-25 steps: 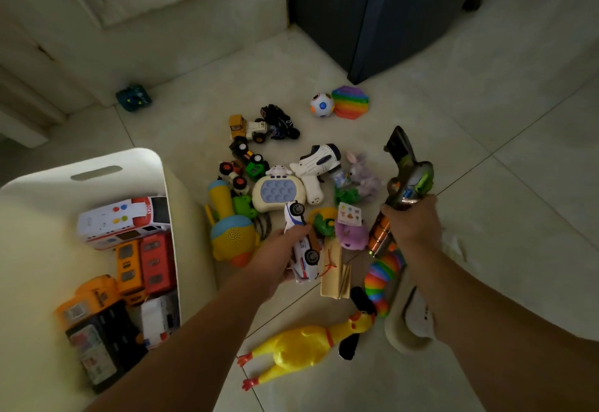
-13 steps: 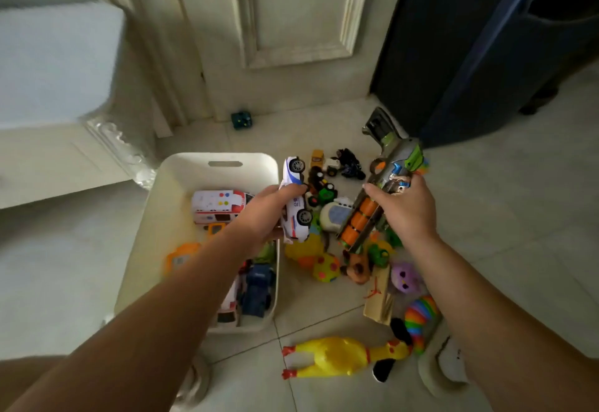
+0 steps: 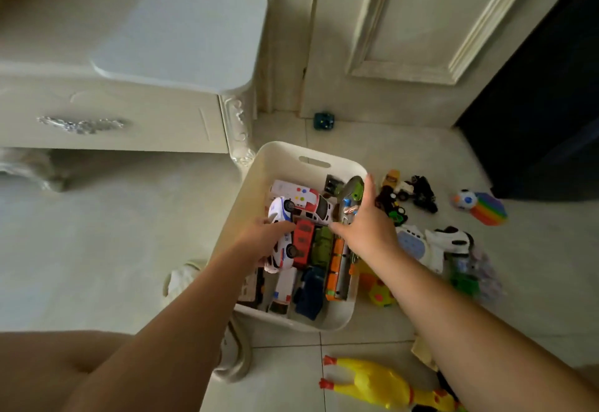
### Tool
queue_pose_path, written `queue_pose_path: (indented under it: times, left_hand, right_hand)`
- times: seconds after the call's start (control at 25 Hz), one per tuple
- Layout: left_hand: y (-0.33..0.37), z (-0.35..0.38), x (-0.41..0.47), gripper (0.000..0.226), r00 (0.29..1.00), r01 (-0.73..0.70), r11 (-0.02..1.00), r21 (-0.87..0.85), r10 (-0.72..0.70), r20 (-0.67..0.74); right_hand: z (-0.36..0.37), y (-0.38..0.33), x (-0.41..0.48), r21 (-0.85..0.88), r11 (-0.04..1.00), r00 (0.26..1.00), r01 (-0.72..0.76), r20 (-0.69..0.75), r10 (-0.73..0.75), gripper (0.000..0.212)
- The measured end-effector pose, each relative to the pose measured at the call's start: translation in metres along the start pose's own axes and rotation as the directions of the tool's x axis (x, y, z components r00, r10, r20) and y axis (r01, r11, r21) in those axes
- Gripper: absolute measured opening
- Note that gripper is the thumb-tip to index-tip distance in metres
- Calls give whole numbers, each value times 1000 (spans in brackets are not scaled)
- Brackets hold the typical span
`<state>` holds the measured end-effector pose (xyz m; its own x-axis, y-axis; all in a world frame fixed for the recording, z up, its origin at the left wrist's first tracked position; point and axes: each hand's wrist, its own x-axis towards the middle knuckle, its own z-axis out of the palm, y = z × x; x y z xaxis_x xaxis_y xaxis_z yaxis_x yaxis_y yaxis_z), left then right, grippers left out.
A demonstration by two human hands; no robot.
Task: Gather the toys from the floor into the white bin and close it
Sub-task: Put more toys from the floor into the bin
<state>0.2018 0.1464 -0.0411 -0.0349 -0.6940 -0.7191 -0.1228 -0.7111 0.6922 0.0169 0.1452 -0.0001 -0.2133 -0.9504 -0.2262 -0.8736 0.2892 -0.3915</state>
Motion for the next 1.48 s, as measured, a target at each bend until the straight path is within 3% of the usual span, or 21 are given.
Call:
queue_pose_path:
  times: [0.12, 0.24, 0.36, 0.56, 0.64, 0.76, 0.88, 1.0, 1.08, 1.2, 1.4, 1.48]
  left_hand:
    - [-12, 2, 10, 54, 999, 32, 994, 103, -30, -16]
    - [-17, 8, 24, 43, 998, 61, 986, 152, -59, -20]
    - [-16, 13, 33, 57, 998, 61, 978, 199, -63, 4]
    - [-17, 23, 39, 73, 996, 76, 959, 274, -84, 18]
    - [-19, 29, 39, 71, 995, 89, 948, 307, -100, 23]
    - [-22, 34, 38, 71, 993, 101, 933, 346, -118, 27]
    - [-25, 36, 39, 74, 989, 103, 889, 447, -140, 51]
    - [-31, 38, 42, 83, 983, 158, 871, 465, -184, 10]
    - [-35, 42, 40, 105, 975, 206, 854, 478, -218, -30]
    - [-43, 50, 39, 122, 987, 105, 757, 645, -157, 23]
    - [-41, 62, 38, 77, 988, -105, 464, 879, -53, 147]
    - [-37, 69, 34, 62, 982, -141, 434, 890, -53, 181]
  right_hand:
    - [36, -7, 19, -261, 965, 997, 7, 71, 13, 94]
    - [60, -13, 34, -391, 920, 994, -24, 86, 63, 64]
    - [72, -13, 38, -471, 882, 997, -1, 72, 40, 46]
    - [90, 3, 40, -688, 694, 959, 213, 284, -13, 50]
    - [88, 6, 42, -699, 681, 950, 219, 311, 14, 51]
    - [73, 2, 43, -567, 775, 943, 278, 314, -108, 48]
    - [53, 15, 41, -294, 887, 933, 355, 170, -317, 36]
    - [39, 31, 31, -115, 916, 922, 384, 98, -374, 34]
    - [36, 39, 24, -40, 913, 914, 406, 31, -405, 32]
    - [37, 46, 13, 5, 897, 897, 441, -16, -441, 30]
    - [29, 56, 9, 61, 903, 904, 425, -73, -421, 28]
    - [24, 59, 9, 142, 914, 925, 381, -73, -374, 28]
